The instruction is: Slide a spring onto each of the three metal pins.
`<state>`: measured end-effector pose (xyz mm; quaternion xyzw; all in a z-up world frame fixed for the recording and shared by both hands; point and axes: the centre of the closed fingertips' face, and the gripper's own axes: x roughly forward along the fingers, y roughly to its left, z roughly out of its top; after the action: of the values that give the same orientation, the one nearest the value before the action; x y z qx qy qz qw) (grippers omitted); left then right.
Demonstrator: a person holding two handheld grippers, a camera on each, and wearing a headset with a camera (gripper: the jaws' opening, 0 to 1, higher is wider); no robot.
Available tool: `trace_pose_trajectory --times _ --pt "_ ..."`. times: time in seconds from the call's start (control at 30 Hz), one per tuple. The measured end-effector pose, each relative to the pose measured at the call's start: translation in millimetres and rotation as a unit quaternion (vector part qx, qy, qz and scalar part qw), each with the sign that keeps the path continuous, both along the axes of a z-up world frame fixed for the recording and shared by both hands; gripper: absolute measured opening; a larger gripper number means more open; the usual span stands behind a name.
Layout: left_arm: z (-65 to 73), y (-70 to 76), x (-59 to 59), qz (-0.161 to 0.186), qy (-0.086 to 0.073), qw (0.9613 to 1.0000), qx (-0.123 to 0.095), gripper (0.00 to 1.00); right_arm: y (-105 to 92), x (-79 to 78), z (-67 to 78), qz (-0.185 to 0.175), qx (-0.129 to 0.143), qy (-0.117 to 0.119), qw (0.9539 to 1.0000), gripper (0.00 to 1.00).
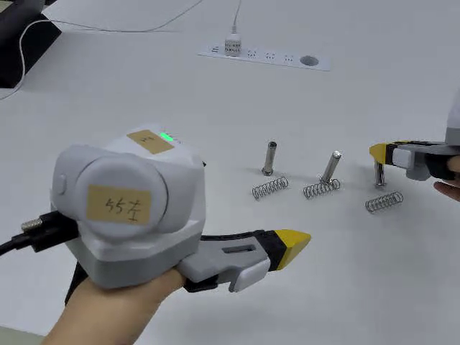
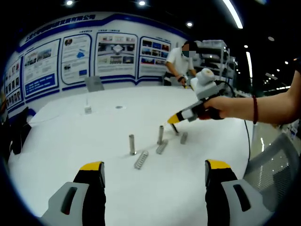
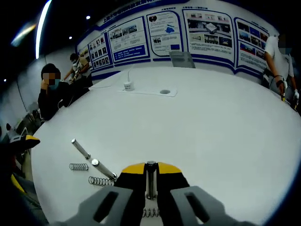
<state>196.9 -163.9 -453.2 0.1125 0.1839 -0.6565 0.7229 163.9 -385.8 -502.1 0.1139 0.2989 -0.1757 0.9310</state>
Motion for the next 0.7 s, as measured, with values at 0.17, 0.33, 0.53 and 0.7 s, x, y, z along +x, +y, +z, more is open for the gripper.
trace_pose_trajectory --times 0.17,0.33,0.53,0.7 --pt "0.3 0.0 -0.1 -0.001 -0.001 1.0000 0.000 0.89 5.2 -5.2 4.2 0.010 -0.015 0.006 0.9998 0.08" --pt "1.2 0.2 0.9 0.001 -0.003 1.0000 -0.002 0.89 8.7 -10.9 7.2 0.015 -0.022 0.007 0.9996 0.08" --pt "3.0 0.2 2.2 0.003 -0.010 0.9999 -0.004 0.87 13.3 -18.1 8.4 0.022 -0.034 0.018 0.9990 0.08" --pt "3.5 0.8 4.2 0.007 -0.011 0.9999 -0.005 0.85 19.9 -22.9 8.7 0.029 -0.053 0.025 0.9978 0.08"
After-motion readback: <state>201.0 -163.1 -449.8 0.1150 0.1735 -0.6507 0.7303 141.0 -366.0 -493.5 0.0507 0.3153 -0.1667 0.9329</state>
